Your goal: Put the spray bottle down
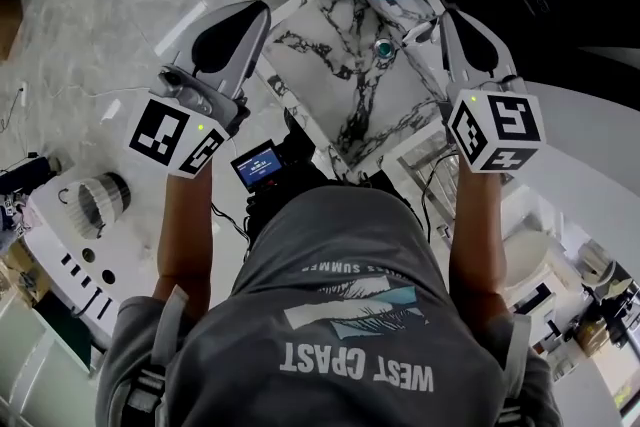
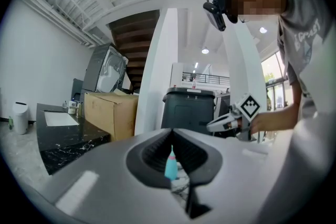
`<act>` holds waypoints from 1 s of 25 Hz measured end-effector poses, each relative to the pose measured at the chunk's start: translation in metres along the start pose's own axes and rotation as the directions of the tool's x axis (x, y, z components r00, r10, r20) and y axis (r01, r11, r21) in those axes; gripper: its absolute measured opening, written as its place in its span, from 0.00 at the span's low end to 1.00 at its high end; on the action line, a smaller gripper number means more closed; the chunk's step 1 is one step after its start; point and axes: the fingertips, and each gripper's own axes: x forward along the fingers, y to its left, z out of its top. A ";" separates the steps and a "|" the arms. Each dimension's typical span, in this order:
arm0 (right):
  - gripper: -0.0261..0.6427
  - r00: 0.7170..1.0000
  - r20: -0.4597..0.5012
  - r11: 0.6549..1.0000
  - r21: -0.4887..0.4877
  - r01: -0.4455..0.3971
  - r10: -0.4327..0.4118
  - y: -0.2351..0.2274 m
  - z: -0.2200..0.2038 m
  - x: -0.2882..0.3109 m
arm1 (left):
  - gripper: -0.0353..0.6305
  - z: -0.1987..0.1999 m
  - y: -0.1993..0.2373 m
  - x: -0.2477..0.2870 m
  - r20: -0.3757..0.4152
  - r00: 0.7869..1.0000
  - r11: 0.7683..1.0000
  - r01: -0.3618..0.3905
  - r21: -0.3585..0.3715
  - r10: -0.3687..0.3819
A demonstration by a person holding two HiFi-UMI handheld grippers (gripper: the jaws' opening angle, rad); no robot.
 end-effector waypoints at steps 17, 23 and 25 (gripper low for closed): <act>0.04 0.998 -0.022 0.998 -0.025 -0.065 0.064 0.006 -0.008 -0.015 | 0.06 -0.003 -0.026 0.008 -0.020 0.999 1.000 0.030 -0.005 -0.030; 0.04 0.998 -0.026 0.998 -0.026 -0.064 0.063 0.004 -0.009 -0.013 | 0.06 -0.003 -0.026 0.012 -0.019 0.999 0.999 0.035 -0.007 -0.036; 0.04 0.998 -0.026 0.998 -0.026 -0.065 0.064 0.006 -0.008 -0.011 | 0.06 -0.004 -0.024 0.010 -0.020 0.999 0.999 0.035 -0.007 -0.035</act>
